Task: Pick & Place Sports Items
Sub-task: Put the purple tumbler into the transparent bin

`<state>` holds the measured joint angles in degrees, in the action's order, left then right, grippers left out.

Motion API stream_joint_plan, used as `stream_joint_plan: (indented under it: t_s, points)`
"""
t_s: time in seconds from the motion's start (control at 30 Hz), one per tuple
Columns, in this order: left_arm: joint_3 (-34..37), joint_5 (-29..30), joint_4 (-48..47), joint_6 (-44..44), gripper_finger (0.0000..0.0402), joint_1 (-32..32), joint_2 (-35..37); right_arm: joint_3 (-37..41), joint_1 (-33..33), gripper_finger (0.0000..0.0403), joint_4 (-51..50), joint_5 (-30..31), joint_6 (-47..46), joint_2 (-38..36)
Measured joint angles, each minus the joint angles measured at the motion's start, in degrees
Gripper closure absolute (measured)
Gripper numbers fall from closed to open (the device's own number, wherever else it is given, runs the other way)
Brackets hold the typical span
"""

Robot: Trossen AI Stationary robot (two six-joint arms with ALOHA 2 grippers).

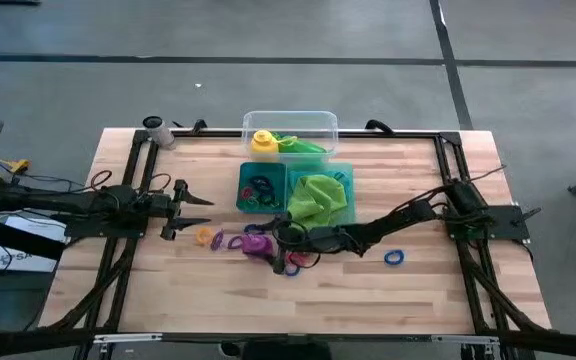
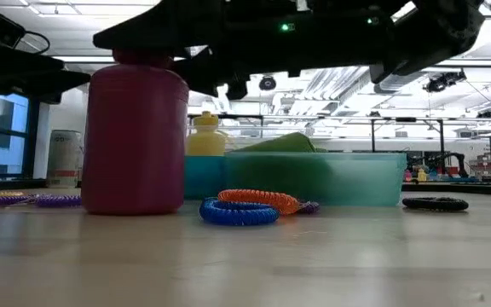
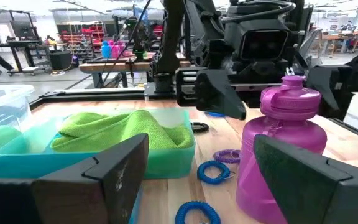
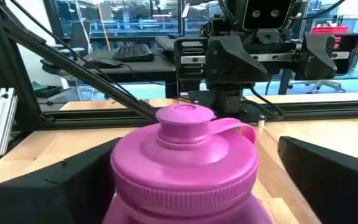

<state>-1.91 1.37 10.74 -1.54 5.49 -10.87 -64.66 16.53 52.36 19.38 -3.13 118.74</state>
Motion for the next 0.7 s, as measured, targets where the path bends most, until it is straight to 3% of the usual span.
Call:
stream_joint_plan:
  t_s: [0.33,0.7]
  points:
    - [0.0,0.0,0.0,0.0,0.0165,0.0,0.0,0.0,0.0,0.0158,0.0,0.0,-0.1,0.0]
    - [0.0,0.0,0.0,0.0,0.0165,0.0,0.0,0.0,1.7,0.0201,0.1,0.0,-0.1,-0.1]
